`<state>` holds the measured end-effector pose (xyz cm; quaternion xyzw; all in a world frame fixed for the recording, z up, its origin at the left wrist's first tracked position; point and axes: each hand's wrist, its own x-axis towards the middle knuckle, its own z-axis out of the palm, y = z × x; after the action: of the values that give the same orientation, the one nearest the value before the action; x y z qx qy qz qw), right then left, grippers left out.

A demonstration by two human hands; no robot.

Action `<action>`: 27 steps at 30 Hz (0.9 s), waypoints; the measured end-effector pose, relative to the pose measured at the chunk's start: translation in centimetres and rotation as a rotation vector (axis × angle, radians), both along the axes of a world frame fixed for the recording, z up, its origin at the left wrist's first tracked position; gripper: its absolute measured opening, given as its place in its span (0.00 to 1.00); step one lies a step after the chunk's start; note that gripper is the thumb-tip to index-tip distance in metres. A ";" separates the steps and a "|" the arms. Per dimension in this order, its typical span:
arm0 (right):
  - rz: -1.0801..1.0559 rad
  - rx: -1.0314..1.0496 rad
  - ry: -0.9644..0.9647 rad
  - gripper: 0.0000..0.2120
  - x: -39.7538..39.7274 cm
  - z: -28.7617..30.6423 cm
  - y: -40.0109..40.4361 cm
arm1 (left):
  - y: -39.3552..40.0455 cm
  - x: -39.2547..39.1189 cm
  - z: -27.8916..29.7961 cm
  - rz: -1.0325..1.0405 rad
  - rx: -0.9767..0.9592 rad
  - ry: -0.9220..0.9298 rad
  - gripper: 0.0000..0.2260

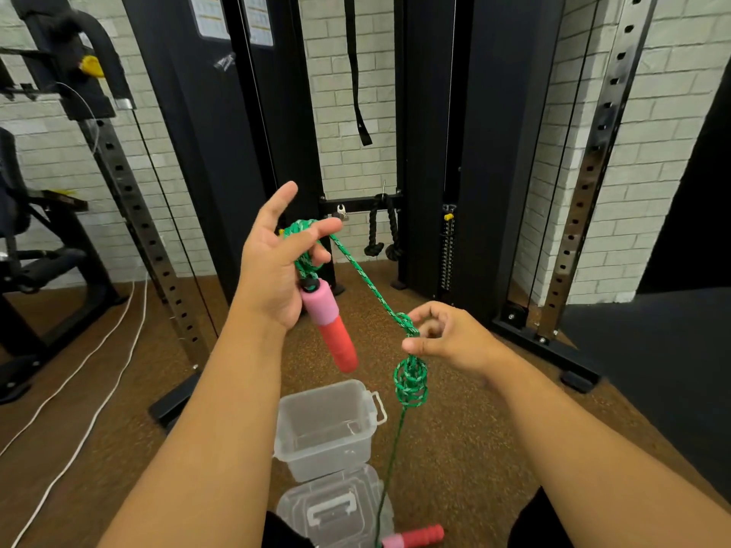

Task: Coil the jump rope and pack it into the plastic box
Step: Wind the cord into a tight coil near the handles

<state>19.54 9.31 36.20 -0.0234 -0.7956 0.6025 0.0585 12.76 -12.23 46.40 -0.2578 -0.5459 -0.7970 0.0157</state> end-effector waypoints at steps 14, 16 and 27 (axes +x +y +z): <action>-0.071 -0.159 0.163 0.06 0.1 0.6 -0.1 | 1.5 0.0 -0.7 -0.029 0.122 -0.151 0.15; -0.063 -0.123 0.155 0.05 0.4 0.5 0.0 | 1.2 -0.1 -0.2 -0.033 0.172 -0.141 0.15; -0.079 0.066 0.092 0.03 1.2 -0.5 1.5 | -0.6 -0.6 0.5 0.101 0.216 -0.091 0.16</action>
<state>20.79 10.82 35.75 -0.0254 -0.8099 0.5737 0.1196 12.11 -12.88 46.87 -0.1901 -0.4693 -0.8603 0.0587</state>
